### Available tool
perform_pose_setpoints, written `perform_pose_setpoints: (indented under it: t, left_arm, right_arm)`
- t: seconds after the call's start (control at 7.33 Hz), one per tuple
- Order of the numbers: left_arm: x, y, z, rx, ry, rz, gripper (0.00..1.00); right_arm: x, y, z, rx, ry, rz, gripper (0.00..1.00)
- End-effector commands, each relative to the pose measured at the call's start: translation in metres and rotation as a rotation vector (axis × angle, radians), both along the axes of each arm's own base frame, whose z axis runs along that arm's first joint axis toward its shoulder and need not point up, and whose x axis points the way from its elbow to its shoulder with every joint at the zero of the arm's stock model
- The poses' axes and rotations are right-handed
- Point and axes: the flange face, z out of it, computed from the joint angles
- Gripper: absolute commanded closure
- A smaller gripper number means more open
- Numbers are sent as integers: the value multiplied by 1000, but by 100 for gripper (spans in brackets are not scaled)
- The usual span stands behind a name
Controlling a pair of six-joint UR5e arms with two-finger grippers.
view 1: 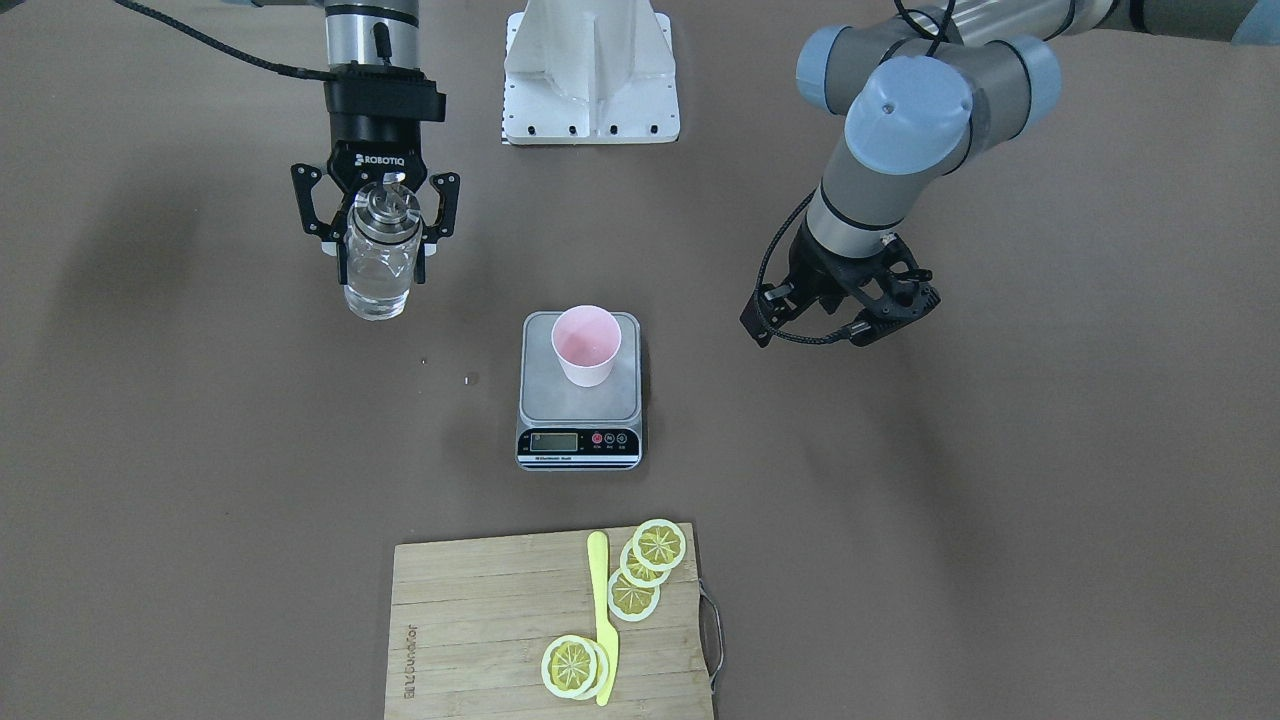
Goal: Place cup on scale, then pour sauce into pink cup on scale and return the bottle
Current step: 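Carry the sauce bottle with the right gripper toward the pink cup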
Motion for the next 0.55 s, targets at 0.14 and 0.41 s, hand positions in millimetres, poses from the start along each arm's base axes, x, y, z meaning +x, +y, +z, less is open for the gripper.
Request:
perform_pose_setpoints:
  t: [0.14, 0.41]
  left_arm:
    - [-7, -5, 5, 10, -5, 3, 1]
    - [-14, -9, 11, 24, -11, 12, 1]
  right_arm:
    - [-16, -5, 38, 39, 139, 69, 100]
    - [-27, 3, 52, 73, 323, 52, 100]
